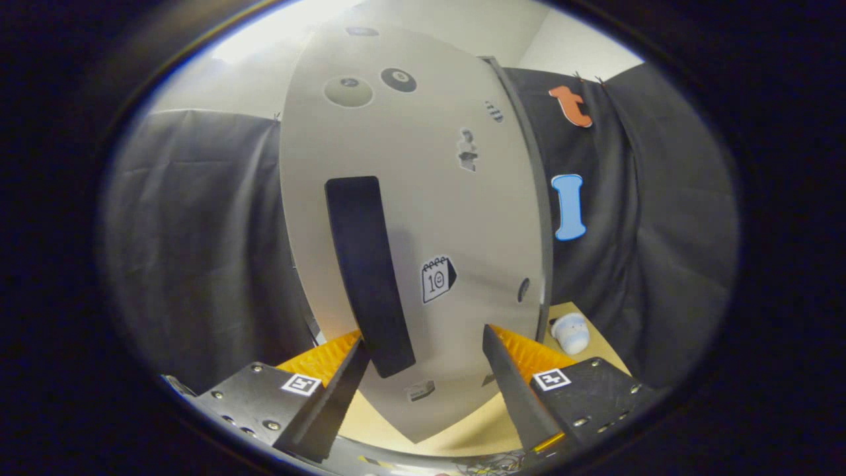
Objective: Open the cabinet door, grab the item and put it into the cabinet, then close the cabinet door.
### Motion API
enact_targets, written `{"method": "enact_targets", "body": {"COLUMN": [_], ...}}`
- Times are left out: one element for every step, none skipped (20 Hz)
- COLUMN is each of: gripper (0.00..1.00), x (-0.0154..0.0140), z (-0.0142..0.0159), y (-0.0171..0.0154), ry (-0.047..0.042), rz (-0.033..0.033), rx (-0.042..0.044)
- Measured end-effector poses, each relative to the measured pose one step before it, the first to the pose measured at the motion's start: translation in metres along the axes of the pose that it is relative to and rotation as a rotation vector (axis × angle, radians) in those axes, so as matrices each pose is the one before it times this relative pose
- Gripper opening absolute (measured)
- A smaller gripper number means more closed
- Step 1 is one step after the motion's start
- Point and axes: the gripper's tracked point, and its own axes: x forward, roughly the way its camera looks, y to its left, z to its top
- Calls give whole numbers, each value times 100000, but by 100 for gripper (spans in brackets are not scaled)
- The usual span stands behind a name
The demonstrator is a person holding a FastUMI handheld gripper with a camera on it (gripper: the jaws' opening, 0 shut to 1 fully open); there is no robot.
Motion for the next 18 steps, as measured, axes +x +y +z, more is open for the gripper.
{"method": "enact_targets", "body": {"gripper": [100,100,100,100,100,100,100,100,100,100,100,100,100,100,100,100,100,100], "x": [1081,1227,1232,1237,1109,1008,736,692,715,557,560,849,801,368,154,322,558,314], "z": [235,-50,223,47,239,75,129,93,40,106,-38,-30,31,19,53,132,-78,28], "y": [872,802,812,693,721,500,696,666,349,367,208,323,357,366,122,131,150,152], "ry": [-558,269,-842,-107,-1940,-881,-584,124,-44,-96,-136,-307,183,-669,-294,-358,27,60], "rz": [-685,-632,-665,-733,-664,-607,-790,-640,-442,-363,-109,-202,-256,-342,-441,-634,-670,-587], "rx": [-782,-934,-846,-931,-1531,-2206,-901,-320,308,519,158,404,259,-194,-724,-500,-365,-565]}}
